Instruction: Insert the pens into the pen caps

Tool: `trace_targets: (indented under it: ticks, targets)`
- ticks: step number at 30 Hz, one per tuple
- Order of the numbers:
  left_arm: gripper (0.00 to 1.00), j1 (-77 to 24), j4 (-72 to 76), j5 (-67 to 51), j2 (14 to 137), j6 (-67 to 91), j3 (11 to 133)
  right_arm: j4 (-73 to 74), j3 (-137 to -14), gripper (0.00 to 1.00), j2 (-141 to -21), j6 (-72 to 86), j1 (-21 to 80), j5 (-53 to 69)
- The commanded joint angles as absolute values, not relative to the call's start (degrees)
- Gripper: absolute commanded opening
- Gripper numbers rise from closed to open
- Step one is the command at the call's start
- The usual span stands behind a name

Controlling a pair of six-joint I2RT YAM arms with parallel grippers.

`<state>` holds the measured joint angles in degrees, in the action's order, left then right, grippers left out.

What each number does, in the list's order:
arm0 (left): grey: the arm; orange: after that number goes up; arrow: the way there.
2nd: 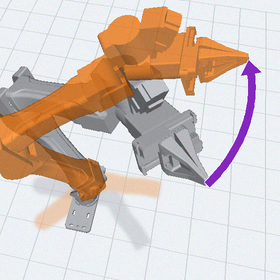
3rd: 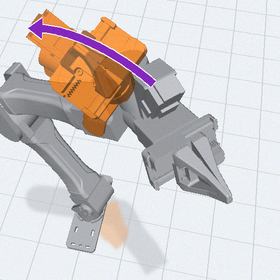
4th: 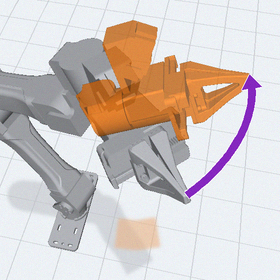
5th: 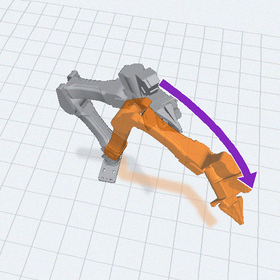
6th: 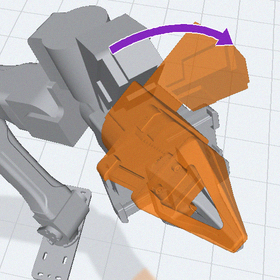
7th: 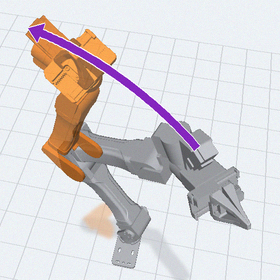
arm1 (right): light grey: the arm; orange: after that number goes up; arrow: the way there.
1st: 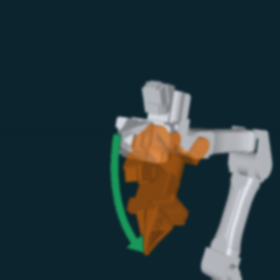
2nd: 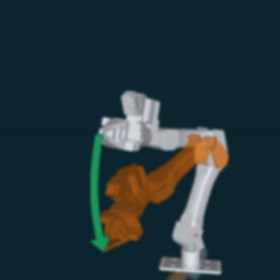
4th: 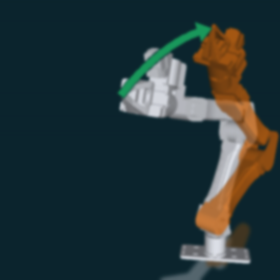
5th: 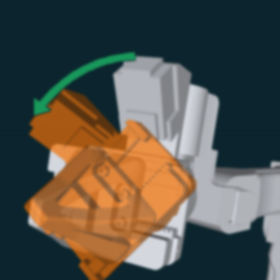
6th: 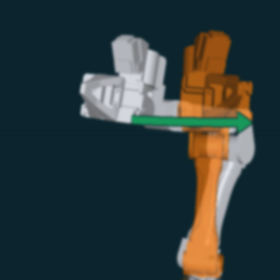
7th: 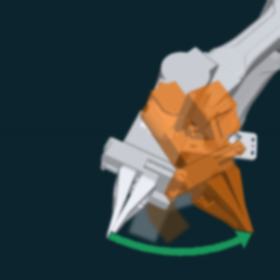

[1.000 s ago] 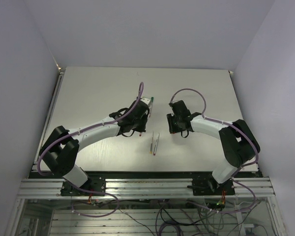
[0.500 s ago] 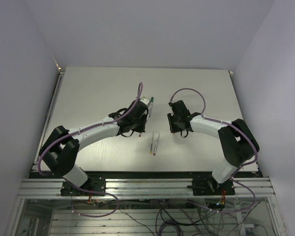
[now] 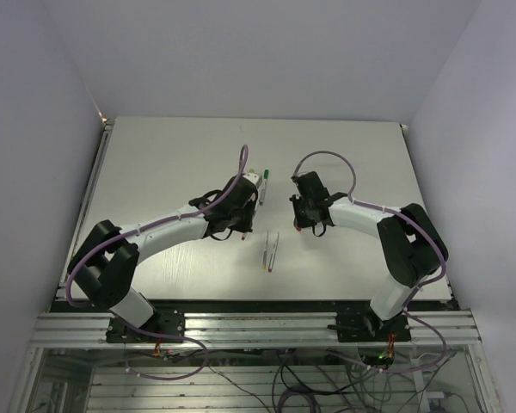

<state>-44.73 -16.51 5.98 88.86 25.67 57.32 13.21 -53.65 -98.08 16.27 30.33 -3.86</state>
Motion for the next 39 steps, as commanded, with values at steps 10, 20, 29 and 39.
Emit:
trace_targets:
  ticks: [10, 20, 29, 39]
  targets:
    - [0.07, -44.4, -5.7, 1.2, 87.4, 24.4, 60.9, 6.9, -62.5, 0.0, -88.8, 19.1, 30.4, -10.9]
    - [0.07, -48.8, 9.1, -1.2, 87.8, 21.8, 60.9, -10.5, -54.2, 0.0, -76.2, 28.1, 25.1, -9.2]
    - [0.07, -51.0, 27.8, -2.2, 86.3, 22.0, 55.8, -24.0, -44.9, 0.0, -65.9, 32.1, 24.0, -9.4]
    - [0.07, -51.4, 29.9, -2.9, 87.3, 22.5, 56.1, -28.6, -41.6, 0.0, -61.9, 34.6, 23.9, -9.0]
